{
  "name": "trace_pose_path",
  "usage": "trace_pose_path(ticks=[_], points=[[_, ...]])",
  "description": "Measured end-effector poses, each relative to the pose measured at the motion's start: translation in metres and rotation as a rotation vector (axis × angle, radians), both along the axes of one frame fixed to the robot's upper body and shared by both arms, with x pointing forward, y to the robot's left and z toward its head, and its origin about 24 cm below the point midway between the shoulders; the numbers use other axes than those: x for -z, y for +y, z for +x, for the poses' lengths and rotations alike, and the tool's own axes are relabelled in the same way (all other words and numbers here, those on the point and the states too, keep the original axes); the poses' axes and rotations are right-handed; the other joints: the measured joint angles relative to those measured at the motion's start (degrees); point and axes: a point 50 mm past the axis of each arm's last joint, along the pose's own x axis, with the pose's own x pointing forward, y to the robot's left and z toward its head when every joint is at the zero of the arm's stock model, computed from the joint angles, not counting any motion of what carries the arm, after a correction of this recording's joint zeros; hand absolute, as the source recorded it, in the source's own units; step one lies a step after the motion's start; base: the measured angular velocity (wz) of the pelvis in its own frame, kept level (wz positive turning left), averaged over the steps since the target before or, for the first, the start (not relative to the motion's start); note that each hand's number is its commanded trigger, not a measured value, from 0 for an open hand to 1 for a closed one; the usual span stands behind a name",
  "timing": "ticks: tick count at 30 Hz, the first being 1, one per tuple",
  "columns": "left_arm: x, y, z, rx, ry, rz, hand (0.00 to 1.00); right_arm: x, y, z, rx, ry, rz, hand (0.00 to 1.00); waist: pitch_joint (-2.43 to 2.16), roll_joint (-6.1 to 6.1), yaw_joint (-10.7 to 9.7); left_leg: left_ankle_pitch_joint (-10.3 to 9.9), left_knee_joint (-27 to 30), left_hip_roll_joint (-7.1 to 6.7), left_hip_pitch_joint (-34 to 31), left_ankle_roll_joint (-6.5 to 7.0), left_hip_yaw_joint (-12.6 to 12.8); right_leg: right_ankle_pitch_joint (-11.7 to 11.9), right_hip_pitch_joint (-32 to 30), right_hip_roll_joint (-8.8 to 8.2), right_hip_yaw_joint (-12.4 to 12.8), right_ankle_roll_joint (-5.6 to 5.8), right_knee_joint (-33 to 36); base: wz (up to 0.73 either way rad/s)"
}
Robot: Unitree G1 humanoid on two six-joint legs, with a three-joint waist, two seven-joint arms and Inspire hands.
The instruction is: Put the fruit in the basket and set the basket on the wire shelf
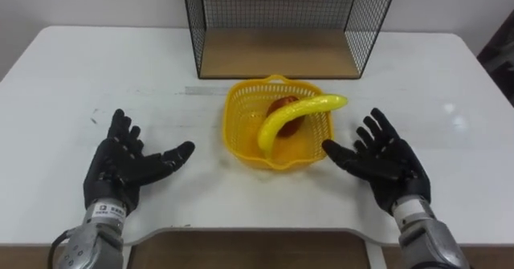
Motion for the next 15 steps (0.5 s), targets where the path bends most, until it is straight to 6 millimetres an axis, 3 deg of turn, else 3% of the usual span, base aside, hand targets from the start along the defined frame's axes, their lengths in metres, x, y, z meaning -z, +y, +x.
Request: trace_pose_path(ticks=[15], points=[[0.002,-0.010,0.005,0.041,0.005,-0.004,0.00,0.003,0.012,0.001,-0.059,0.003,0.021,0.00,0.21,-0.37,0.1,0.0,0.0,0.03,-0.3,0.00,0.1,0.0,-0.3,0.01,0.0,-0.01,0.1,0.00]])
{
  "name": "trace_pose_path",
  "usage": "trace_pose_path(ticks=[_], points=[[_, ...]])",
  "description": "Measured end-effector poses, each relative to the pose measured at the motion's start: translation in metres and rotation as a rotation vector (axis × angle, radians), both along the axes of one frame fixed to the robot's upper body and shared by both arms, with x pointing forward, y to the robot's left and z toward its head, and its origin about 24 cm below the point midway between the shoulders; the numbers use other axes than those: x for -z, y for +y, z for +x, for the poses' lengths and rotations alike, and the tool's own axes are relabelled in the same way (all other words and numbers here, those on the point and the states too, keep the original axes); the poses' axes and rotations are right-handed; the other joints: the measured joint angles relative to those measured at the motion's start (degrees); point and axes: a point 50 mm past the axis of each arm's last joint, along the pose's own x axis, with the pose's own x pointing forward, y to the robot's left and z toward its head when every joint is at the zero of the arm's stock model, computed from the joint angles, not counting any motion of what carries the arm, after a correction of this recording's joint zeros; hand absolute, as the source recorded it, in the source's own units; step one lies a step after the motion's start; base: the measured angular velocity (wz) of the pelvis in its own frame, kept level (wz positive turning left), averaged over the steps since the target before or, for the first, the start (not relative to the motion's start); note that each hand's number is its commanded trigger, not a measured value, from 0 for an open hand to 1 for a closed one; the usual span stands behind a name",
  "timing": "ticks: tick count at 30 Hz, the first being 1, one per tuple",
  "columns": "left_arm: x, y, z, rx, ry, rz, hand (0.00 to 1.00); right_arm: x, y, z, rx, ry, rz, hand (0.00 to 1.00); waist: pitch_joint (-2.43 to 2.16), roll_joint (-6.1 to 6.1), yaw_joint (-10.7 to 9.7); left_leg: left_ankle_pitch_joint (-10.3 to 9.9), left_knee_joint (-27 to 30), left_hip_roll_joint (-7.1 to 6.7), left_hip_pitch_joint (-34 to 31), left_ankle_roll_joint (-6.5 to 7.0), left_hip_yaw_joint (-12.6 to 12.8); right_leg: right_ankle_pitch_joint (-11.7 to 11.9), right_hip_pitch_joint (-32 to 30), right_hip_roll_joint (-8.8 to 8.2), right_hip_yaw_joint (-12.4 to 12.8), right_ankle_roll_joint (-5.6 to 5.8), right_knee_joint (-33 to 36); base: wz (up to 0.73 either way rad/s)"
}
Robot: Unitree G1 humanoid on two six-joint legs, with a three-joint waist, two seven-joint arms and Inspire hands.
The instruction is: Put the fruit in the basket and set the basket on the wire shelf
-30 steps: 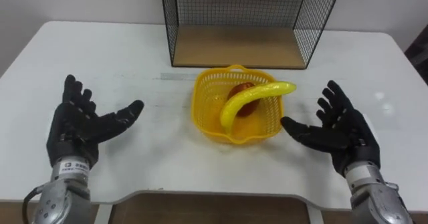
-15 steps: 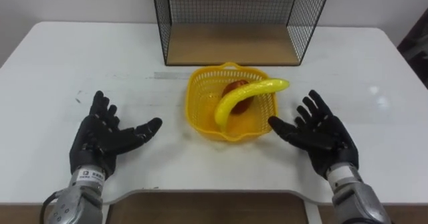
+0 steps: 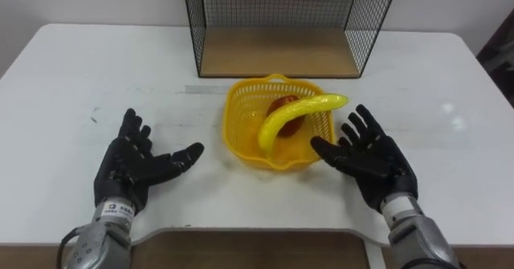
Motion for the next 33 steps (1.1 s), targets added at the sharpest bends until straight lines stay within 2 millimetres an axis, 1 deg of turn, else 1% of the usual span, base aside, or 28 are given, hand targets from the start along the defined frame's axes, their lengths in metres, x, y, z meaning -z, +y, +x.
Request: trace_pose_path(ticks=[6,11,15,21,25,28,31,33], points=[[-0.001,-0.006,0.005,0.021,-0.004,-0.001,0.00,0.001,0.001,0.000,-0.007,0.002,-0.001,0.00,0.00,0.00,-0.1,0.0,0.0,-0.02,0.1,0.00,0.0,0.0,0.0,0.00,0.1,-0.01,0.0,0.00],[-0.005,-0.016,0.014,0.071,-0.011,-0.010,0.00,-0.001,0.002,0.002,-0.014,-0.007,0.000,0.00,0.01,0.02,-0.1,0.0,0.0,0.00,0.2,0.00,0.0,0.0,0.1,0.00,0.1,-0.02,-0.1,0.00],[-0.007,-0.021,0.017,0.104,-0.023,-0.015,0.00,-0.001,0.003,0.002,-0.018,-0.007,-0.002,0.00,0.04,0.04,-0.1,0.0,0.0,0.01,0.3,0.00,0.1,0.0,0.3,0.02,0.3,-0.03,-0.1,0.00],[-0.012,-0.029,0.021,0.159,-0.047,-0.022,0.00,0.000,0.013,0.003,-0.081,-0.012,-0.031,0.00,0.15,0.12,-0.1,0.0,0.0,0.02,0.3,0.00,0.2,0.0,0.2,0.02,0.4,-0.03,-0.1,0.00],[-0.015,-0.034,0.023,0.192,-0.065,-0.026,0.00,0.001,0.016,0.010,-0.104,-0.011,-0.049,0.00,0.18,0.15,-0.3,0.0,0.0,0.02,0.3,0.00,0.2,0.0,0.2,0.03,0.6,-0.03,-0.1,0.00],[-0.016,-0.038,0.024,0.216,-0.075,-0.031,0.00,0.001,0.019,0.014,-0.129,-0.015,-0.060,0.00,0.22,0.09,-0.7,0.0,0.0,0.05,0.4,0.00,0.3,0.1,0.1,0.05,0.9,-0.05,-0.1,-0.03],[-0.017,-0.044,0.026,0.244,-0.079,-0.034,0.00,0.001,0.022,0.017,-0.145,-0.019,-0.053,0.00,0.31,-0.04,-1.5,0.0,0.0,0.05,0.3,0.00,0.4,0.1,0.0,0.06,0.8,-0.03,-0.1,0.00],[-0.018,-0.049,0.027,0.265,-0.083,-0.037,0.00,0.000,0.025,0.017,-0.157,-0.022,-0.050,0.00,0.34,-0.09,-1.5,0.0,0.0,0.10,0.3,0.00,0.7,0.1,-0.1,0.10,0.9,-0.04,-0.1,-0.05]])
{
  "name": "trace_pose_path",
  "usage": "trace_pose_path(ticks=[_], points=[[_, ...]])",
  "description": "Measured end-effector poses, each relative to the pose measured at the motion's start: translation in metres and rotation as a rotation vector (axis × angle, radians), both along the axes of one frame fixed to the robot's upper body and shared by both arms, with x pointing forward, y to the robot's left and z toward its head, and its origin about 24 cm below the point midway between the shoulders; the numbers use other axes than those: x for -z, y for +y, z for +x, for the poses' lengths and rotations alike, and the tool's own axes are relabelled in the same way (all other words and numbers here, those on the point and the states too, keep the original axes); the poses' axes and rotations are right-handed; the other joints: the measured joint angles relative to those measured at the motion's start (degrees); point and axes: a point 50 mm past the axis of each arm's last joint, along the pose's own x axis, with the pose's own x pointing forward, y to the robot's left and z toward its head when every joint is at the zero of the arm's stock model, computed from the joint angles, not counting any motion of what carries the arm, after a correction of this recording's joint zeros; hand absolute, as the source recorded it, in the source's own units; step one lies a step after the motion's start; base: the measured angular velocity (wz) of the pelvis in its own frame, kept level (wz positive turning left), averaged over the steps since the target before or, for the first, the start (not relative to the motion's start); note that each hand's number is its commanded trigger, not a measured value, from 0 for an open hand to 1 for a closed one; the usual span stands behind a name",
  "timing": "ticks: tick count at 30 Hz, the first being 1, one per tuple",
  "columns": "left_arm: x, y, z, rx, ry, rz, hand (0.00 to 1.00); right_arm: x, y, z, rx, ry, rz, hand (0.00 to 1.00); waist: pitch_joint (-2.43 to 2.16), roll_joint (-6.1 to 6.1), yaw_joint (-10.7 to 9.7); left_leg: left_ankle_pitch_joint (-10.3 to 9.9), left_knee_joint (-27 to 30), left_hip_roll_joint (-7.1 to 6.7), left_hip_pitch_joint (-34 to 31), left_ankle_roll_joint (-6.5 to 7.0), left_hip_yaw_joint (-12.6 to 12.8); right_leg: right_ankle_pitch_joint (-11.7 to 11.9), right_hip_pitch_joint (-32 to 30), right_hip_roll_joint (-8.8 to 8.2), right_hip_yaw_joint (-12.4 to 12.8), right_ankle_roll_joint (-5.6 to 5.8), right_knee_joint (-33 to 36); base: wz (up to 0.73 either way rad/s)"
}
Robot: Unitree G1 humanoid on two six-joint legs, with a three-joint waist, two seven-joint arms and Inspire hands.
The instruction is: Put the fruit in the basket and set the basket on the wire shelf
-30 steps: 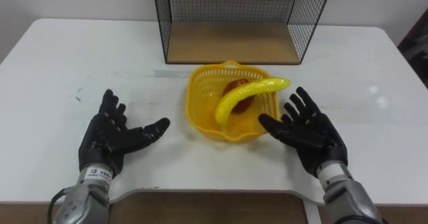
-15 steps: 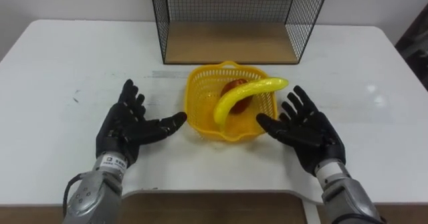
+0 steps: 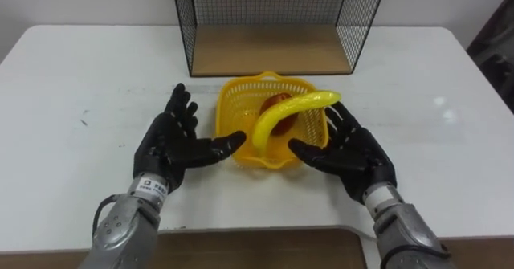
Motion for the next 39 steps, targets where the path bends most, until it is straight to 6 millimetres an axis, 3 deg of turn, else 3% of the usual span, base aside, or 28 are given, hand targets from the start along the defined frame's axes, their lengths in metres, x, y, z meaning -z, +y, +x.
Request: trace_pose_path(ticks=[16,23,28,39], points=[[0.018,-0.010,-0.004,0.037,0.085,-0.010,0.00,0.005,0.010,0.001,-0.024,0.012,0.020,0.00,0.03,-0.42,-0.8,0.0,0.0,0.15,0.1,0.00,0.9,0.1,0.0,0.10,0.4,-0.01,0.1,-0.01],[0.027,-0.013,-0.002,0.038,0.097,-0.005,0.00,0.009,0.012,0.001,-0.018,0.021,0.013,0.00,-0.44,0.39,-1.0,0.0,0.1,0.16,0.4,0.00,1.0,0.2,0.5,0.09,0.5,0.01,0.0,0.00],[0.031,-0.013,-0.002,0.035,0.112,-0.004,0.00,0.010,0.014,0.002,-0.015,0.033,0.004,0.00,-0.37,0.91,-1.2,0.0,-0.4,0.24,1.2,0.00,1.0,0.2,1.1,0.23,0.6,0.00,0.0,0.00],[0.029,-0.016,-0.002,0.039,0.095,-0.010,0.00,0.008,0.017,0.003,-0.032,0.024,-0.003,0.00,-0.21,0.50,-0.6,0.0,-0.4,0.22,1.0,-0.01,1.0,0.2,0.9,0.24,0.6,-0.01,0.1,0.00]])
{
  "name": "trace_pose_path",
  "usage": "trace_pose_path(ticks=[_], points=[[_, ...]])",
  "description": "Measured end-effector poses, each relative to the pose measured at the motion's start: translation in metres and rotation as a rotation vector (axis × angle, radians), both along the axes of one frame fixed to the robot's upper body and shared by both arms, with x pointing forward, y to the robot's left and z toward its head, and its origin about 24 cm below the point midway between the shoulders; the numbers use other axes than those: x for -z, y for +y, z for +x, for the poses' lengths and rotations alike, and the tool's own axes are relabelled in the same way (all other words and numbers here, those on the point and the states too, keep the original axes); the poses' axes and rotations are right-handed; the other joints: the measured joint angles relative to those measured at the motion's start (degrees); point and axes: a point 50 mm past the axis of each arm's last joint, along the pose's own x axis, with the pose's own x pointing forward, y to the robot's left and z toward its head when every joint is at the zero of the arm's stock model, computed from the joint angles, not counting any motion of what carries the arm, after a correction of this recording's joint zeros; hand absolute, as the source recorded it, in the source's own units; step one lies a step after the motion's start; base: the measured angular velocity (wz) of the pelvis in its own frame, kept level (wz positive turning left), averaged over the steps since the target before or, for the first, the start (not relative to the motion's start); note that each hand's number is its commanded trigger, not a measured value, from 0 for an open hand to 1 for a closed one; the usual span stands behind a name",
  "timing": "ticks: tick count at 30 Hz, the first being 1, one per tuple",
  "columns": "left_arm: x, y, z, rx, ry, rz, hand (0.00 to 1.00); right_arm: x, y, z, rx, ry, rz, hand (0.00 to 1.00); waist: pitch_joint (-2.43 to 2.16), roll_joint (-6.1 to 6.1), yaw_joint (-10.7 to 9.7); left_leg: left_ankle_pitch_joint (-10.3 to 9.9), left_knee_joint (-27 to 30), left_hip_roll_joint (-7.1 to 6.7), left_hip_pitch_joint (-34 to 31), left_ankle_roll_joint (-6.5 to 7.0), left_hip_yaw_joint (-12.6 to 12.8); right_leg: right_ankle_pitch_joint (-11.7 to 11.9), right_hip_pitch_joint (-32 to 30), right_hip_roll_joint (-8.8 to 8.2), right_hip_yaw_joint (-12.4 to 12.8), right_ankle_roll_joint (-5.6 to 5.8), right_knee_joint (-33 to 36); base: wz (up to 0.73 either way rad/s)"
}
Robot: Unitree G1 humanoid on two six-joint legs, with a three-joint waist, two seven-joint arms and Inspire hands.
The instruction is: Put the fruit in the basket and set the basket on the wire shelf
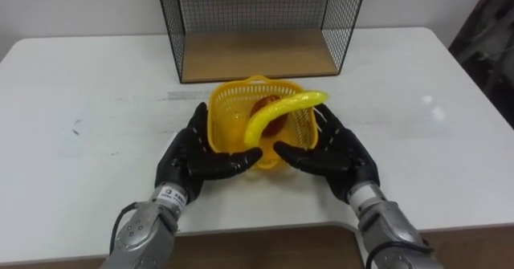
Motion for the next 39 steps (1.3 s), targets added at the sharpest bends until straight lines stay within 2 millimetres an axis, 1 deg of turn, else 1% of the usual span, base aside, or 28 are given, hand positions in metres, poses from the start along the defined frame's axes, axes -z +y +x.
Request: trace_pose_path(ticks=[9,13,18,21,23,24,34,36,39], points=[[-0.003,-0.007,0.003,0.008,-0.012,-0.018,0.00,-0.002,0.001,0.001,-0.003,-0.012,0.004,0.00,-0.01,-0.03,0.4,0.0,0.1,0.00,-0.1,0.00,0.0,0.0,-0.2,0.00,0.0,0.00,-0.1,0.00],[-0.007,-0.013,0.006,0.030,-0.025,-0.022,0.00,-0.009,0.005,0.008,-0.006,-0.039,-0.006,0.00,-0.04,-0.03,0.2,0.0,0.5,0.00,-1.0,0.01,0.0,0.1,-1.1,-0.02,0.1,-0.02,0.1,0.00],[-0.011,-0.015,0.008,0.032,-0.042,-0.030,0.00,-0.014,0.006,0.011,-0.007,-0.063,-0.021,0.00,-0.03,-0.06,0.2,0.0,0.5,-0.06,-0.9,0.02,0.0,0.1,-0.9,-0.09,0.1,-0.02,-0.1,0.00],[-0.015,-0.015,0.009,0.035,-0.060,-0.032,0.00,-0.018,0.008,0.012,-0.009,-0.079,-0.017,0.00,0.06,-0.21,0.2,0.0,0.4,-0.05,-0.8,0.02,0.0,0.1,-0.9,-0.10,0.1,-0.02,-0.2,0.00],[-0.019,-0.016,0.010,0.039,-0.077,-0.028,0.00,-0.020,0.009,0.013,-0.006,-0.092,-0.016,0.00,0.32,-0.62,0.2,0.0,0.4,-0.01,-0.8,0.01,0.0,0.1,-0.9,-0.05,0.1,-0.02,-0.2,0.00],[-0.019,-0.016,0.010,0.039,-0.080,-0.028,0.00,-0.020,0.009,0.013,-0.003,-0.095,-0.016,0.00,0.35,-0.67,0.2,0.0,0.4,-0.02,-0.8,0.01,0.0,0.1,-0.9,-0.06,0.1,-0.02,-0.2,0.00],[-0.022,-0.017,0.011,0.042,-0.091,-0.030,0.00,-0.021,0.009,0.013,0.008,-0.104,-0.013,0.00,0.40,-0.75,0.1,0.0,0.5,-0.05,-1.1,0.02,0.0,0.1,-1.2,-0.07,0.2,0.01,-0.1,0.00],[-0.024,-0.017,0.012,0.042,-0.100,-0.032,0.00,-0.024,0.010,0.014,0.012,-0.117,-0.012,0.00,0.38,-0.73,0.1,0.0,0.5,-0.06,-1.5,0.02,0.0,0.1,-1.7,-0.07,0.2,0.00,0.0,0.00],[-0.034,-0.018,0.013,0.041,-0.139,-0.039,0.00,-0.034,0.011,0.016,0.015,-0.156,-0.015,0.00,0.33,-0.68,0.0,0.0,0.6,-0.05,-1.8,0.02,0.0,0.2,-1.9,-0.09,0.1,0.01,-0.1,0.00]])
